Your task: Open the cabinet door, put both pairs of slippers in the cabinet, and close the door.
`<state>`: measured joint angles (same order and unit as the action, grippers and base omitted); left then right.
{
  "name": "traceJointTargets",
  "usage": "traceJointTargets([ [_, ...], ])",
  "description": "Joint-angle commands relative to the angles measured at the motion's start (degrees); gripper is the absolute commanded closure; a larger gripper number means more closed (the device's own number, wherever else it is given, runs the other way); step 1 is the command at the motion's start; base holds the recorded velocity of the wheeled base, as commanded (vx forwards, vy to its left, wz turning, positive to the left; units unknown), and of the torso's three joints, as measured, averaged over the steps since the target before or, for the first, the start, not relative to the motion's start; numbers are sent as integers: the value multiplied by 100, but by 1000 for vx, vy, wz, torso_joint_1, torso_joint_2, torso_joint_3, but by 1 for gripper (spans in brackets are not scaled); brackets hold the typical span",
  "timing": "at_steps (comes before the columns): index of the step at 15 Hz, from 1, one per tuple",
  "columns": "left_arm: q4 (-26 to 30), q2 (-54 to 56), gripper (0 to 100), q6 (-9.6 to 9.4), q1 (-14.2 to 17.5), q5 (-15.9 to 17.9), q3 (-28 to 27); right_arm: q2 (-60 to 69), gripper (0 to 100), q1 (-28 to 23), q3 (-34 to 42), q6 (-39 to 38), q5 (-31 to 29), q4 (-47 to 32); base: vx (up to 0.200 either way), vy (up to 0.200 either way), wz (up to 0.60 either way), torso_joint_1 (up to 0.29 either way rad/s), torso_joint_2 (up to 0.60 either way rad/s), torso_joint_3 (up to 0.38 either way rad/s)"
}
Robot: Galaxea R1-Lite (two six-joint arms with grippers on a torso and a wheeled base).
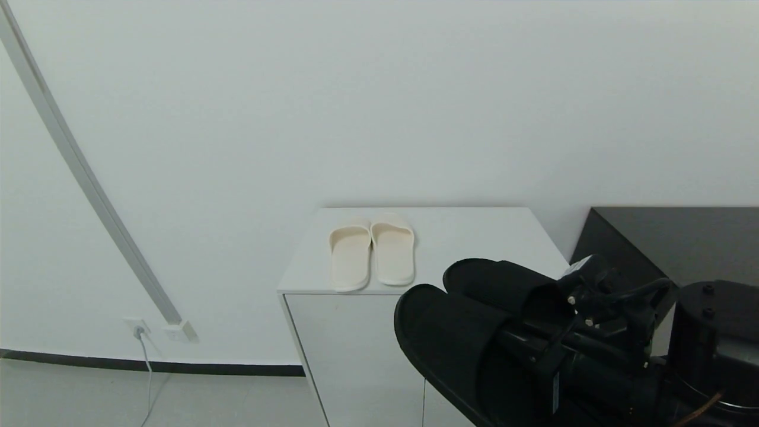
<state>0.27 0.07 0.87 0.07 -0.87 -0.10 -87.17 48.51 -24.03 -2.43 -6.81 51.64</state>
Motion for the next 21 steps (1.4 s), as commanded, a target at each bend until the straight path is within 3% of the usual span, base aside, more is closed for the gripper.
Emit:
traceJointTargets([
  [1, 0, -7, 100, 1, 1, -1, 1, -36, 100, 1, 12, 5, -4, 4, 0, 0, 0, 0, 0, 0],
  [10, 0, -7, 100, 10, 1, -1, 1, -45, 100, 10, 109, 5, 13, 4, 0, 0, 0, 0, 0, 0],
  [19, 0, -7, 100, -7, 1, -1, 1, -36, 100, 19, 170, 84, -4, 4, 0, 0, 0, -154, 367, 201],
  [20, 0, -7, 0, 10, 1, -1, 1, -36, 100, 19, 179, 84, -4, 4, 0, 0, 0, -207, 510, 300],
  [21, 0, -7, 0, 10, 1, -1, 1, -45, 100, 19, 188, 84, -4, 4, 0, 0, 0, -217, 544, 300],
])
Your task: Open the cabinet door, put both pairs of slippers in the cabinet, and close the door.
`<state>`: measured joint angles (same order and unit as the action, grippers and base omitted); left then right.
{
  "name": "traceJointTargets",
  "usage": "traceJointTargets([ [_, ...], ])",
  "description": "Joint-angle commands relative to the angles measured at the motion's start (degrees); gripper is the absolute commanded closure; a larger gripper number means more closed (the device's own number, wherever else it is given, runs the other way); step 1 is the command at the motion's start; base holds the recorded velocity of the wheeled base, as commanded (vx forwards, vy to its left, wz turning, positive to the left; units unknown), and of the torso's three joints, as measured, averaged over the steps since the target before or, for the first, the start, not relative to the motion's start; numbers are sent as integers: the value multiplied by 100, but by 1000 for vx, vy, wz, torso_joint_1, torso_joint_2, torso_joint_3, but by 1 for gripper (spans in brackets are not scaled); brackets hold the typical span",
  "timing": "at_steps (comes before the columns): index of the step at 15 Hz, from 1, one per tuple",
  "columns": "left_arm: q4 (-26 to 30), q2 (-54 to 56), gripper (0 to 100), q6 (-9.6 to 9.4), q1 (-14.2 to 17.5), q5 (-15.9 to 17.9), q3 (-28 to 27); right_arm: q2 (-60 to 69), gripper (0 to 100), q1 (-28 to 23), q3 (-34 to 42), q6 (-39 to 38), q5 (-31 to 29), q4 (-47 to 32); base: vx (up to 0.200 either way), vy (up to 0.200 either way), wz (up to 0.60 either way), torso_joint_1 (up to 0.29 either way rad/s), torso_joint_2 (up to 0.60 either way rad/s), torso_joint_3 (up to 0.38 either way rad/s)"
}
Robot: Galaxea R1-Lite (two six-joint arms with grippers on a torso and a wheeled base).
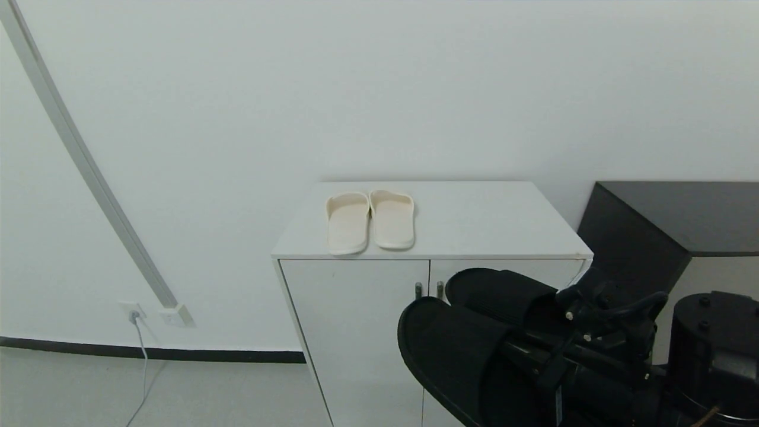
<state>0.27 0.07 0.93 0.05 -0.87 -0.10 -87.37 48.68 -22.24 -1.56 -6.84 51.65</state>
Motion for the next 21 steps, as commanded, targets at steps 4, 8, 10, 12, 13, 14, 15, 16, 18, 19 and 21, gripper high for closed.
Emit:
traceJointTargets([
  [4, 0, -7, 0, -5, 4, -1, 1, -17, 100, 1, 9, -2, -2, 3, 0, 0, 0, -226, 547, 315],
  [8, 0, -7, 0, -5, 4, -1, 1, -26, 100, 10, 88, -2, -2, 3, 0, 0, 0, -210, 533, 316],
  [10, 0, -7, 0, -5, 4, -1, 1, -26, 100, 10, 105, -2, 7, 3, 0, 0, 0, -188, 508, 315],
  [12, 0, -7, 0, -14, 4, -1, 1, -34, 100, 10, 123, -2, 25, 3, 0, 0, 0, -178, 498, 312],
  [13, 0, -7, 0, -22, 4, -1, 1, -61, 100, 10, 123, -2, 34, 3, 0, 0, 0, -168, 505, 325],
  [14, 0, -7, 0, -22, 4, -10, 1, -61, 100, 10, 123, -2, 25, 3, 0, 0, 0, -163, 486, 320],
  [15, 0, -7, 0, -22, 4, -10, 1, -61, 100, 10, 123, -2, 16, 3, 0, 0, 0, -149, 481, 325],
  [16, 0, -7, 0, -22, 4, -10, 1, -61, 100, 10, 123, -2, 16, 3, 0, 0, 0, -139, 476, 310],
  [18, 0, -7, 0, -31, 4, -1, 1, -61, 100, 10, 132, -2, 16, 3, 0, 0, 0, -137, 474, 337],
  [19, 0, -7, 0, -40, 4, -1, 1, -52, 100, 10, 123, -2, 7, 12, 0, 0, 0, -115, 466, 330],
  [21, 8, -7, 0, -49, 4, 7, 1, -43, 100, 10, 132, -2, 7, 12, 0, 0, 0, -105, 459, 342],
])
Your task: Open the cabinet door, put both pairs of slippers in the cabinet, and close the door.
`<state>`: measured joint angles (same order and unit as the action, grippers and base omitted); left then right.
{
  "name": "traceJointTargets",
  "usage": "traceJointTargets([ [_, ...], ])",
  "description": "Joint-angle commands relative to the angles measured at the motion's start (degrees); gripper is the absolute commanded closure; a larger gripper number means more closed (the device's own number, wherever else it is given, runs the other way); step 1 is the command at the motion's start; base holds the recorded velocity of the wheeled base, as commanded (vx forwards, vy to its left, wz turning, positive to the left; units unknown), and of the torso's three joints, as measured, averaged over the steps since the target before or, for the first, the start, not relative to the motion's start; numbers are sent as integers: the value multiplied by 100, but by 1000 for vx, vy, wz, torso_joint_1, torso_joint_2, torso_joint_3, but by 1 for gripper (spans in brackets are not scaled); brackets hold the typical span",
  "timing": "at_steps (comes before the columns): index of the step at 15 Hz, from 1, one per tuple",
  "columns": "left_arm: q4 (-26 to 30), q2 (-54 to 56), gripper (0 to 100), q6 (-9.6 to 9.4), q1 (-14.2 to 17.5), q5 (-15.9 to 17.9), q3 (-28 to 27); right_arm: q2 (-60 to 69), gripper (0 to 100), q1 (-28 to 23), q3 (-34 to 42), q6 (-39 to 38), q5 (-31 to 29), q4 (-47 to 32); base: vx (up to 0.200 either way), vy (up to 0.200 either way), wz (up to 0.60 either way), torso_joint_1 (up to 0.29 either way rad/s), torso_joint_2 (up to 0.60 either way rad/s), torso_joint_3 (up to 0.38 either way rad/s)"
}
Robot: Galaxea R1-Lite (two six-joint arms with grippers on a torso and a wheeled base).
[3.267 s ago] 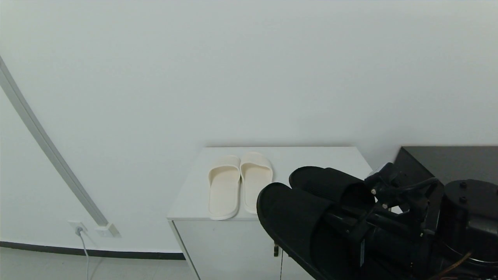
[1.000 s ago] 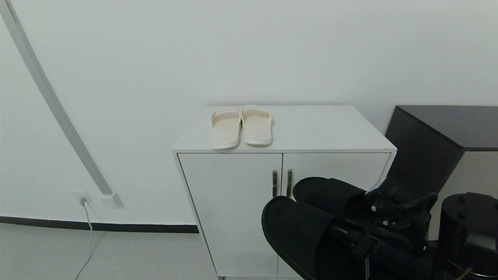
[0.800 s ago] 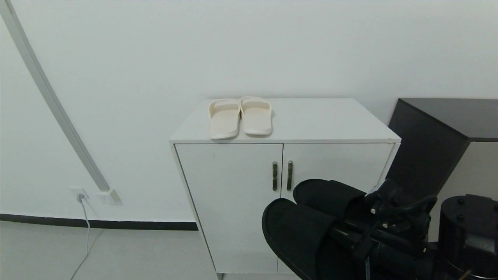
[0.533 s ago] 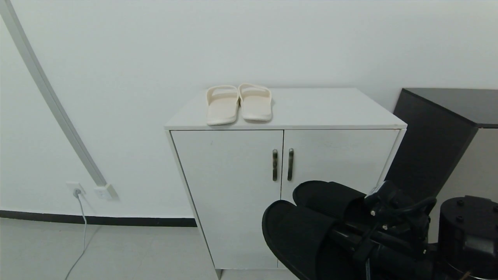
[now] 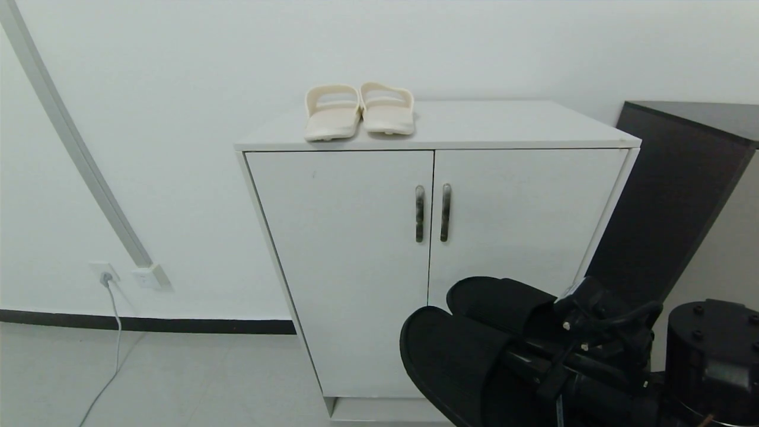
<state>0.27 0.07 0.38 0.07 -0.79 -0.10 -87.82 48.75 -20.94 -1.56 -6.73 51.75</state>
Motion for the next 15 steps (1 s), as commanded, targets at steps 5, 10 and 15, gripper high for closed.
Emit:
traceJointTargets([
  [5, 17, -7, 0, -82, 1, 62, -8, 2, 100, 3, 3, -2, -4, 2, 0, 0, 0, -64, 444, 380],
  [10, 0, -25, 0, -284, 1, 62, -52, 28, 100, 47, 55, 156, 31, 11, 0, 0, 0, -5, 123, 121],
  [15, -9, -2328, 0, 76, -7, 1028, -2152, 37, 100, 29, 55, 147, -4, 28, 0, 0, 0, -1, 9, 22],
])
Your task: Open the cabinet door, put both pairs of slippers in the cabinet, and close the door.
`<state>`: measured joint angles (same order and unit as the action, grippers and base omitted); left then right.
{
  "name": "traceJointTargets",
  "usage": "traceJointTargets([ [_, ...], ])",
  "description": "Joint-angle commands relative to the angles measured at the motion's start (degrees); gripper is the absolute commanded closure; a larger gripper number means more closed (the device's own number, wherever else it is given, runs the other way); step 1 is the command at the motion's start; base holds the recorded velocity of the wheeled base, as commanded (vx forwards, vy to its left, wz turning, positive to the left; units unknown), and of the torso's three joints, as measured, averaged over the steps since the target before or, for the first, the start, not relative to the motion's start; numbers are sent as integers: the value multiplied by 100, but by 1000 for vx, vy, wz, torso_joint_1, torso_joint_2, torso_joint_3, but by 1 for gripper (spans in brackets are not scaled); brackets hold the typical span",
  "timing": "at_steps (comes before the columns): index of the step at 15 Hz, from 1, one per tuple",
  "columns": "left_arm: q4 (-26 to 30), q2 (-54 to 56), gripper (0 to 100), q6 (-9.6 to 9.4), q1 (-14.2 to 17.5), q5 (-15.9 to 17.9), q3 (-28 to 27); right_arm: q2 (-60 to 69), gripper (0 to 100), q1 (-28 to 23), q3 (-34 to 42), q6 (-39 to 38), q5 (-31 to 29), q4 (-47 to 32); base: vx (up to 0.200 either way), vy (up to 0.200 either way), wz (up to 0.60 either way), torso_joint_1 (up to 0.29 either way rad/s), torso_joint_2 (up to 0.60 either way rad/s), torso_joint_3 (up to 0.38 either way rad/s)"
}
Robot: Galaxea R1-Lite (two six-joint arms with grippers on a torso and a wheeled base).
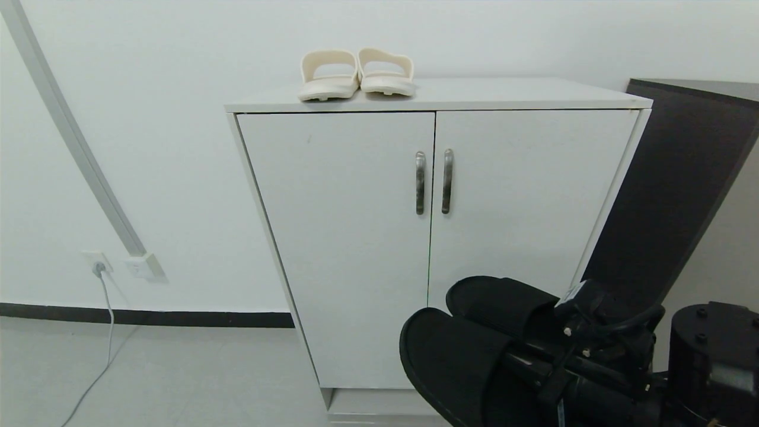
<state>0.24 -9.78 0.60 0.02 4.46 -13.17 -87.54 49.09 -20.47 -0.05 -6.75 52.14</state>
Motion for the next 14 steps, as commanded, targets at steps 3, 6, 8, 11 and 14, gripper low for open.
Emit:
traceJointTargets([
  [3, -51, -2380, 0, 46, -11, 1602, -1496, -17, 100, 4, 8, 5, 25, -11, 0, 0, 0, 1, 133, 67],
  [6, -842, -3241, 0, 766, -512, 2252, -1804, -26, 100, 13, 34, 5, 25, -20, 0, 0, 0, 0, 0, 0],
  [8, -1255, -3804, 0, 837, -1101, 2111, -1944, -35, 100, 13, 25, 5, 25, -11, 0, 0, 0, 0, 0, 0],
  [11, -1861, -4867, 0, 599, -2226, 1109, -2067, -44, 100, 13, 25, 5, 25, -11, 0, 0, 0, 0, 0, 0],
  [14, -2652, -5860, 0, 503, -3755, -16, -2401, -44, 100, 30, 78, 14, 25, -20, 0, 0, 0, 0, 0, 0],
])
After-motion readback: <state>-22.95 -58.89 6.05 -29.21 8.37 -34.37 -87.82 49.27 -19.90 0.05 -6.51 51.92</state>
